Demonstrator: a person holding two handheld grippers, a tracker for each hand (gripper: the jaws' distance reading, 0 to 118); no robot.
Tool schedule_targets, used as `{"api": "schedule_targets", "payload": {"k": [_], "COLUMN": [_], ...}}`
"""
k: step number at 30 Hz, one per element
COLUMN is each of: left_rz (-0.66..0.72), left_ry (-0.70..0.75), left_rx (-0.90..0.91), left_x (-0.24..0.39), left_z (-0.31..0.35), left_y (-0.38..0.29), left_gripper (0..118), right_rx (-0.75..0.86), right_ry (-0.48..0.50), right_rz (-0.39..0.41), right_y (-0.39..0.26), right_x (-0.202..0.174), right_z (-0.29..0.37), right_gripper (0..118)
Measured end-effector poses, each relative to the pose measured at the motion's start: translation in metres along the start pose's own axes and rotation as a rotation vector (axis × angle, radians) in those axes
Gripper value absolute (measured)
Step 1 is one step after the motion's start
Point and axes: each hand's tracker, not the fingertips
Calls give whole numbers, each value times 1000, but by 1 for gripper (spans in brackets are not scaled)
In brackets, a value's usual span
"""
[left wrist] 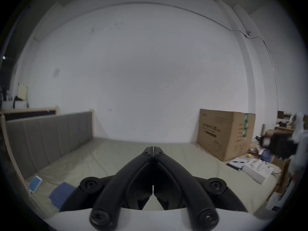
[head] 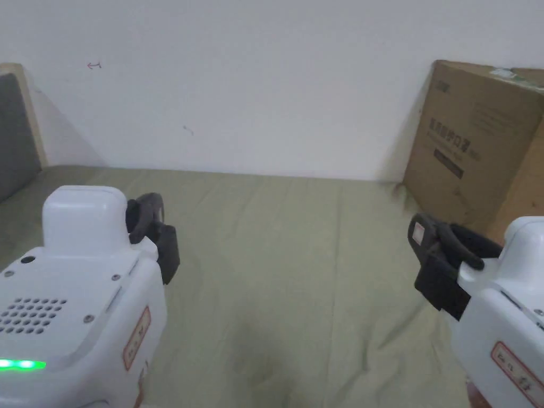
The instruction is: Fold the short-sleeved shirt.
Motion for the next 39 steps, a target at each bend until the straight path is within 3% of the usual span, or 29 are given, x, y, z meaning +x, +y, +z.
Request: {"api": "schedule_targets", "payload": {"k": [4,8,13,18,19,20,21,23,24,26,27,33,39], "left_rz": [-26,-57,-58,-32,-33,-35,-35,-29,-29,-31,-37,-59,-89], "left_ry": [37,53,65,100,106,105,99,79,83,105,107,99,67], "left_rx": [93,54,4,8,4,0,-4,-18,-16,32,34,31,48], "left_x": [15,20,17,10,9,7,5,4,3,3,4,4,6], "left_z": [18,30,31,28,28,28,27,26,26,32,34,35,39], "left_y": [-26,-51,-55,-45,-42,-40,-39,-38,-39,-40,-40,-39,-37], "left_gripper": [0,0,0,0,1,11,29,93,111,116,116,116,116], "right_rx": [113,57,-25,-21,-21,-21,-23,-28,-35,-31,-33,-37,-42], "right_ry": [-169,-249,-281,-228,-223,-224,-223,-217,-210,-210,-213,-197,-200], "right_rz": [110,172,86,133,148,160,169,172,167,154,151,191,158], "right_y": [-24,-55,-57,-54,-53,-53,-53,-53,-53,-54,-55,-57,-55], "right_x": [1,10,25,21,20,17,15,13,12,9,7,2,0], "right_z": [16,26,29,30,30,29,27,26,25,26,25,21,22], "right_gripper": [0,0,0,1,13,27,41,80,94,116,118,118,118]}}
